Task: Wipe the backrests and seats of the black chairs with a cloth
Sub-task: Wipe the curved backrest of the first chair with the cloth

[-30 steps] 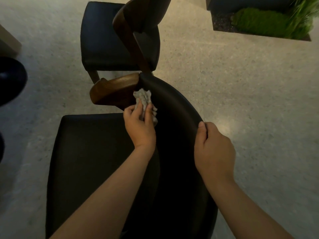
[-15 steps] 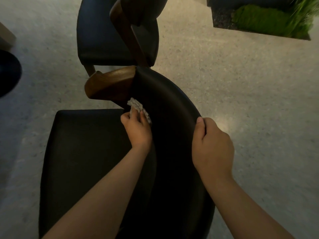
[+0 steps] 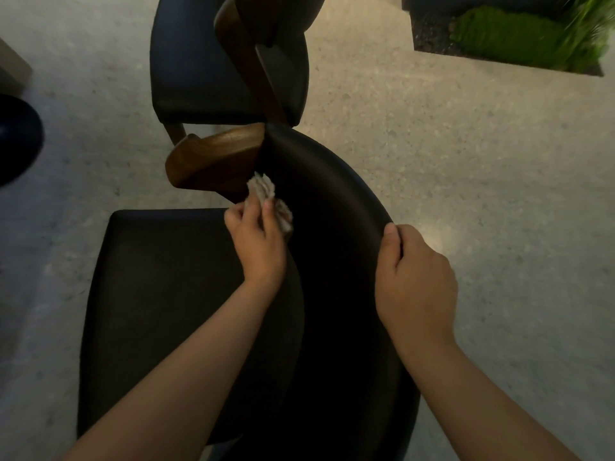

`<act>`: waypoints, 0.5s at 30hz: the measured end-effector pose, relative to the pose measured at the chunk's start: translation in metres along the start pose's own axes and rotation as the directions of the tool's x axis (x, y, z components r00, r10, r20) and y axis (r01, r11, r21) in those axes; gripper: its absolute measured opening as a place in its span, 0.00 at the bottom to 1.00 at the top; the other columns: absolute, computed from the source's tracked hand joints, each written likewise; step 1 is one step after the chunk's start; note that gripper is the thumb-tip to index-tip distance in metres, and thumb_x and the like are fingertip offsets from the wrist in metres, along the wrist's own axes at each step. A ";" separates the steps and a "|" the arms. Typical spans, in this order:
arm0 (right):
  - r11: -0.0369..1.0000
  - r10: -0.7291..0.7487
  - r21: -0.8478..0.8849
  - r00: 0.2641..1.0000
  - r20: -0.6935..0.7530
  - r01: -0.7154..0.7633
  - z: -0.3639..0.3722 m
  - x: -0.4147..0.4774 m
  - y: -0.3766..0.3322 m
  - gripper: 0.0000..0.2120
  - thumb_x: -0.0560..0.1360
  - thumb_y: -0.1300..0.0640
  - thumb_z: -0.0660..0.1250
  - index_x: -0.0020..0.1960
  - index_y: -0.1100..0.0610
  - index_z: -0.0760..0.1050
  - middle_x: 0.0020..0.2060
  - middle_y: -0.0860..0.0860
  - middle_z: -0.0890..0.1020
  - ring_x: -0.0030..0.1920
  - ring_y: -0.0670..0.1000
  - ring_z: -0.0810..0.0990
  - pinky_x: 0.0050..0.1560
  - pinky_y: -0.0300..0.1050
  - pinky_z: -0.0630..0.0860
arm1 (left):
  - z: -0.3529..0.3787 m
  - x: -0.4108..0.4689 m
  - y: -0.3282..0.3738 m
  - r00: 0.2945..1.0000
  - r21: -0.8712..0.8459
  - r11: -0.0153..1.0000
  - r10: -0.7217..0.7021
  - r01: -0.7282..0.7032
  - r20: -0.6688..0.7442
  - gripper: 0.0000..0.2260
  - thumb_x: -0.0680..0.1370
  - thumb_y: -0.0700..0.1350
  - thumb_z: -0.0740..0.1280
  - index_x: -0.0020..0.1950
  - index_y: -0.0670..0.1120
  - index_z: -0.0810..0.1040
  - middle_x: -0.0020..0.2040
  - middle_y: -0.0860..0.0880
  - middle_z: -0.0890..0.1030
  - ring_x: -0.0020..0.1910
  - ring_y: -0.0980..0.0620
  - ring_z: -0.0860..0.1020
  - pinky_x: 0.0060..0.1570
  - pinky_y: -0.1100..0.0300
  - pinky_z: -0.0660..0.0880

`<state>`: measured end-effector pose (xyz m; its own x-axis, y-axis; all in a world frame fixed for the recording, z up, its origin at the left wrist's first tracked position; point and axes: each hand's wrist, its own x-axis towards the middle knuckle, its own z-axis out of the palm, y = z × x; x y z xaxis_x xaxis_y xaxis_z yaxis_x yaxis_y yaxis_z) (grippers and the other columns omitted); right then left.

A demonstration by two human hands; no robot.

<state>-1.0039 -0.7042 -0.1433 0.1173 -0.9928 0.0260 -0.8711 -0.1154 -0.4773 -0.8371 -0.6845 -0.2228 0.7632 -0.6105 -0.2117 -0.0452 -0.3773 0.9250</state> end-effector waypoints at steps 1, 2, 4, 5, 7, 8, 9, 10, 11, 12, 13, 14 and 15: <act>1.000 0.002 -0.003 1.000 -0.001 -0.002 0.000 0.000 0.000 0.21 0.81 0.46 0.47 0.44 0.56 0.73 0.25 0.46 0.71 0.25 0.46 0.69 0.28 0.41 0.62 | 0.006 0.003 0.003 1.000 -0.018 1.000 -0.005 0.005 0.000 0.11 0.82 0.48 0.60 0.63 0.47 0.74 0.59 0.51 0.67 0.54 0.56 0.74 0.54 0.67 0.72; 1.000 0.004 -0.004 1.000 -0.002 -0.004 0.000 0.000 0.000 0.21 0.81 0.46 0.47 0.44 0.56 0.73 0.25 0.46 0.71 0.25 0.46 0.70 0.29 0.41 0.62 | 0.011 0.005 0.002 1.000 -0.015 1.000 -0.017 0.017 -0.002 0.11 0.82 0.48 0.60 0.63 0.47 0.73 0.58 0.51 0.68 0.54 0.57 0.74 0.52 0.69 0.72; 1.000 0.009 -0.002 1.000 0.004 -0.009 0.000 0.000 0.001 0.21 0.81 0.46 0.47 0.44 0.55 0.73 0.25 0.46 0.70 0.24 0.46 0.70 0.29 0.41 0.62 | 0.017 0.009 -0.010 0.997 0.017 0.997 -0.078 0.078 -0.008 0.10 0.83 0.45 0.60 0.63 0.45 0.73 0.53 0.55 0.68 0.50 0.60 0.74 0.43 0.78 0.70; 1.000 0.011 0.000 1.000 0.008 -0.011 0.000 0.000 0.001 0.21 0.81 0.46 0.47 0.43 0.55 0.73 0.25 0.46 0.71 0.24 0.46 0.70 0.29 0.41 0.63 | 0.017 0.012 -0.017 0.994 0.034 0.993 -0.110 0.110 0.008 0.09 0.83 0.44 0.60 0.62 0.45 0.73 0.51 0.58 0.68 0.48 0.61 0.74 0.39 0.81 0.68; 1.000 0.008 0.006 1.000 0.009 -0.009 0.000 0.000 0.001 0.21 0.81 0.45 0.47 0.43 0.55 0.73 0.25 0.46 0.70 0.24 0.46 0.70 0.29 0.40 0.62 | 0.016 0.019 -0.028 0.978 0.043 0.978 -0.206 0.204 0.031 0.08 0.83 0.43 0.59 0.60 0.44 0.74 0.49 0.56 0.71 0.46 0.60 0.75 0.36 0.79 0.69; 1.000 0.008 0.006 1.000 0.007 -0.008 0.000 0.001 0.001 0.21 0.81 0.45 0.47 0.43 0.55 0.73 0.25 0.45 0.70 0.24 0.45 0.69 0.29 0.40 0.62 | 0.015 0.026 -0.035 0.969 0.099 0.967 -0.242 0.236 0.050 0.08 0.83 0.42 0.60 0.58 0.41 0.75 0.49 0.52 0.74 0.48 0.54 0.77 0.38 0.74 0.72; 1.000 0.008 0.004 1.000 0.006 -0.008 0.000 0.001 0.002 0.21 0.81 0.45 0.47 0.43 0.55 0.73 0.25 0.45 0.70 0.24 0.45 0.69 0.29 0.40 0.61 | 0.013 0.031 -0.043 0.958 0.166 0.953 -0.272 0.255 0.087 0.09 0.82 0.42 0.61 0.55 0.38 0.77 0.49 0.45 0.77 0.50 0.46 0.79 0.43 0.67 0.73; 1.000 0.009 0.001 1.000 0.006 -0.009 0.000 0.001 0.002 0.21 0.81 0.45 0.47 0.43 0.55 0.73 0.25 0.45 0.70 0.24 0.45 0.69 0.29 0.39 0.61 | 0.009 0.036 -0.055 0.936 0.236 0.928 -0.325 0.288 0.134 0.10 0.81 0.42 0.62 0.55 0.37 0.78 0.50 0.40 0.78 0.52 0.41 0.79 0.50 0.58 0.75; 1.000 0.007 -0.002 1.000 0.007 -0.007 0.000 0.001 0.002 0.21 0.81 0.45 0.47 0.43 0.55 0.73 0.25 0.45 0.69 0.24 0.45 0.68 0.28 0.39 0.61 | 0.005 0.037 -0.063 0.896 0.281 0.898 -0.399 0.338 0.196 0.11 0.81 0.44 0.63 0.57 0.38 0.78 0.55 0.38 0.78 0.53 0.40 0.79 0.55 0.53 0.76; 1.000 0.004 -0.004 1.000 0.008 -0.004 0.000 0.001 0.002 0.20 0.81 0.46 0.47 0.43 0.55 0.73 0.24 0.45 0.69 0.24 0.45 0.68 0.28 0.39 0.61 | 0.000 0.035 -0.072 0.849 0.293 0.878 -0.456 0.379 0.268 0.12 0.80 0.45 0.64 0.61 0.42 0.77 0.60 0.39 0.77 0.54 0.43 0.79 0.59 0.50 0.75; 1.000 0.002 -0.002 1.000 0.007 -0.002 0.000 0.001 0.002 0.20 0.81 0.46 0.47 0.43 0.54 0.73 0.25 0.45 0.69 0.24 0.44 0.68 0.28 0.39 0.61 | -0.004 0.031 -0.077 0.833 0.297 0.880 -0.457 0.371 0.312 0.13 0.80 0.46 0.64 0.64 0.46 0.75 0.63 0.40 0.75 0.55 0.46 0.79 0.61 0.49 0.75; 1.000 0.000 0.002 1.000 0.006 0.000 0.000 0.001 0.002 0.20 0.81 0.46 0.47 0.43 0.54 0.73 0.25 0.45 0.69 0.24 0.45 0.69 0.28 0.39 0.61 | -0.008 0.026 -0.078 0.839 0.286 0.889 -0.441 0.358 0.318 0.14 0.81 0.46 0.63 0.66 0.48 0.74 0.64 0.42 0.73 0.55 0.48 0.78 0.62 0.49 0.74; 1.000 0.000 0.005 1.000 0.008 0.000 0.000 0.001 0.001 0.20 0.81 0.46 0.48 0.43 0.54 0.73 0.25 0.45 0.69 0.24 0.45 0.69 0.28 0.39 0.61 | -0.010 0.021 -0.078 0.855 0.267 0.902 -0.413 0.339 0.313 0.15 0.81 0.46 0.62 0.67 0.48 0.73 0.65 0.43 0.73 0.55 0.50 0.78 0.62 0.49 0.74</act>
<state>-1.0049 -0.7056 -0.1438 0.1208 -0.9925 0.0189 -0.8686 -0.1149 -0.4820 -0.8108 -0.6608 -0.2957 0.4690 -0.5842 -0.6624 0.0455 -0.7330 0.6787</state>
